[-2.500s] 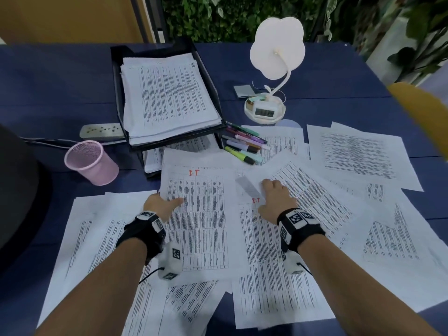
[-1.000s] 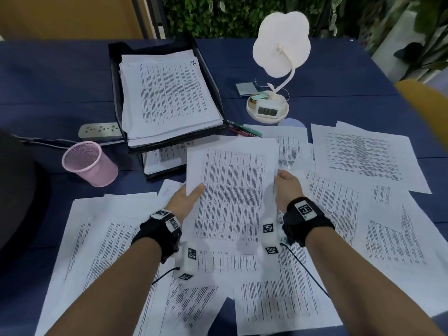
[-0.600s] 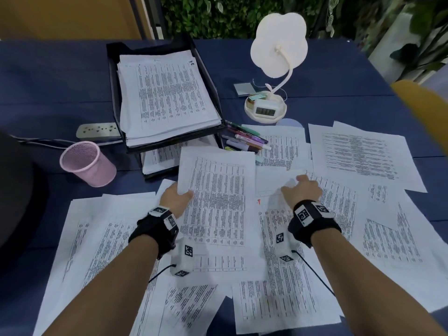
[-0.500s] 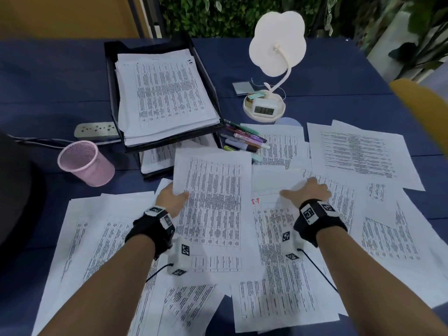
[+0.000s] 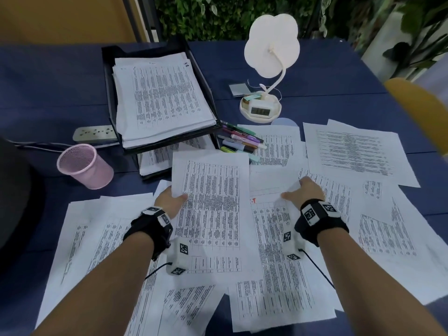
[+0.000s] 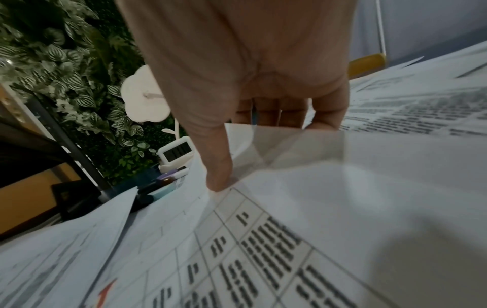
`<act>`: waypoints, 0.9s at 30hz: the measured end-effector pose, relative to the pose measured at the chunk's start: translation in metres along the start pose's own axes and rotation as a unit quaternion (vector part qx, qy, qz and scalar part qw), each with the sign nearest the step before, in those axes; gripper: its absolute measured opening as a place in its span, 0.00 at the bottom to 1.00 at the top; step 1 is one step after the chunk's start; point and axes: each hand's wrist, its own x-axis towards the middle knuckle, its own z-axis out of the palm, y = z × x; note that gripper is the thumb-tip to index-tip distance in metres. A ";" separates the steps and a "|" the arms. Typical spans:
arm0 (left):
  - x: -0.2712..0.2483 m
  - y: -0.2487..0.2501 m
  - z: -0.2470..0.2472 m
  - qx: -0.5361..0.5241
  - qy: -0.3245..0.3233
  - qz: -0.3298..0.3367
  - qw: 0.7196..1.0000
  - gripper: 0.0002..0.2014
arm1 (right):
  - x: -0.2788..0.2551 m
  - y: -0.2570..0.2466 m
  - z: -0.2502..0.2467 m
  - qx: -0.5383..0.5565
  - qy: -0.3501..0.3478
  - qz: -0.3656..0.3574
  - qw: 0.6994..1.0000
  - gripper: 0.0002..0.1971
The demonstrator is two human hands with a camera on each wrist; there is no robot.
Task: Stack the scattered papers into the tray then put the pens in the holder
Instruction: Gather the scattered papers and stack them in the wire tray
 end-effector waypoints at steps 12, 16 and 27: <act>-0.006 0.004 0.003 0.008 0.001 0.008 1.000 0.20 | -0.023 -0.039 -0.042 -0.057 0.070 -0.115 0.989 0.12; -0.008 0.004 0.005 0.019 0.000 0.012 1.000 0.19 | -0.035 -0.066 -0.077 0.013 0.180 -0.169 0.969 0.05; -0.015 0.009 0.004 0.064 -0.019 0.023 0.997 0.20 | -0.066 -0.103 -0.130 0.498 0.293 -0.373 0.726 0.11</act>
